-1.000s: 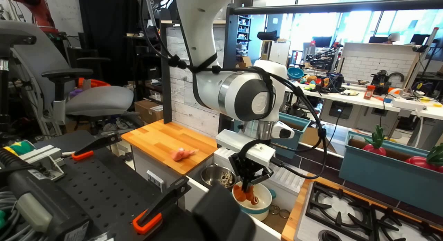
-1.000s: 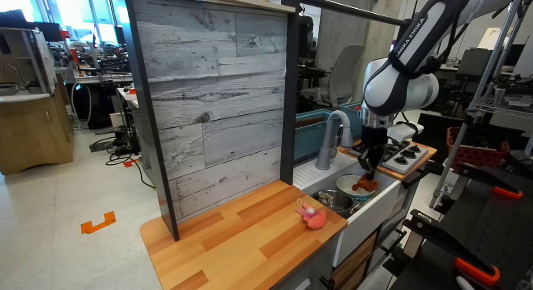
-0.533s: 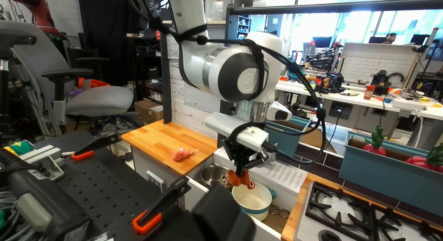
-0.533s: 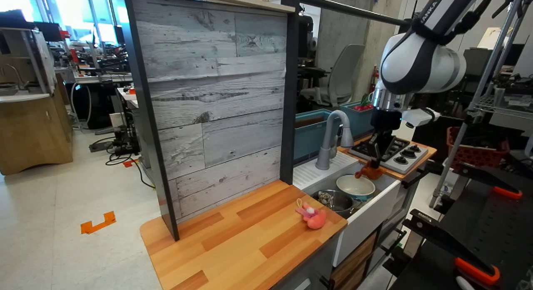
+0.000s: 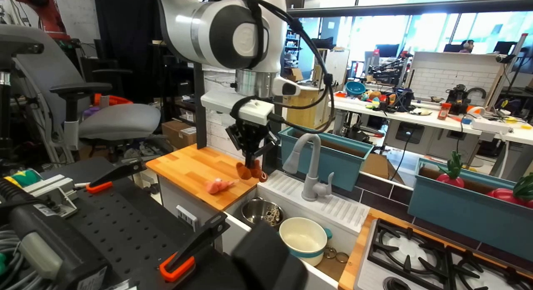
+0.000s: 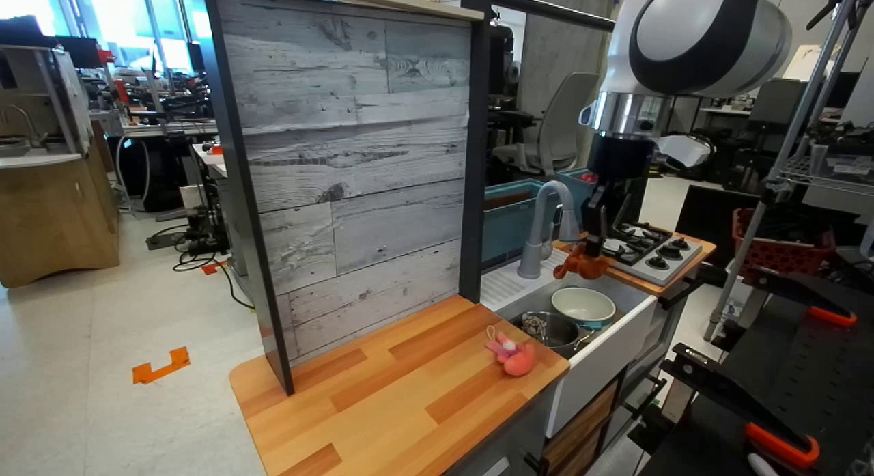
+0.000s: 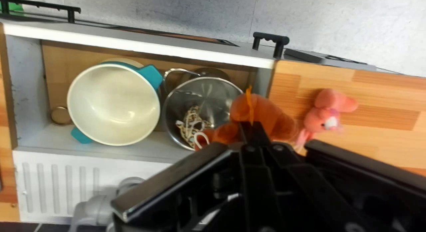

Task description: Remove the doll from the white pot

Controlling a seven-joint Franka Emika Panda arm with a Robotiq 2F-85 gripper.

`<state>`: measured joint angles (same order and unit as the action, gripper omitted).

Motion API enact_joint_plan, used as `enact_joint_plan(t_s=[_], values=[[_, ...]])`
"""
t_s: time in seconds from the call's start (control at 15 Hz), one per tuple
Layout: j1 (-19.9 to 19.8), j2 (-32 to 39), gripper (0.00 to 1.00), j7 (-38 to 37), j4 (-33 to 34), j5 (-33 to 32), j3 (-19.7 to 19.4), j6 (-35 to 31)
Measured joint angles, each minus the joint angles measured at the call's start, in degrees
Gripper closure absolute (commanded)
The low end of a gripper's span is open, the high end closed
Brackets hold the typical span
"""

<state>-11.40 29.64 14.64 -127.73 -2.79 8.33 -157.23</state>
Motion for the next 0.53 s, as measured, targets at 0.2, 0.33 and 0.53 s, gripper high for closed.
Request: enact_joint_plan(t_s=[0.2,0.33,0.53], values=[[4.5,-1.6,1.00,-1.4,-0.6,0.0,1.2,0.1],[7.8,-1.7,1.00,-2.2,0.1,0.0,1.4,0.4],[12.0,-0.9,1.00,-2.9,3.6,-0.1,1.4,3.3]])
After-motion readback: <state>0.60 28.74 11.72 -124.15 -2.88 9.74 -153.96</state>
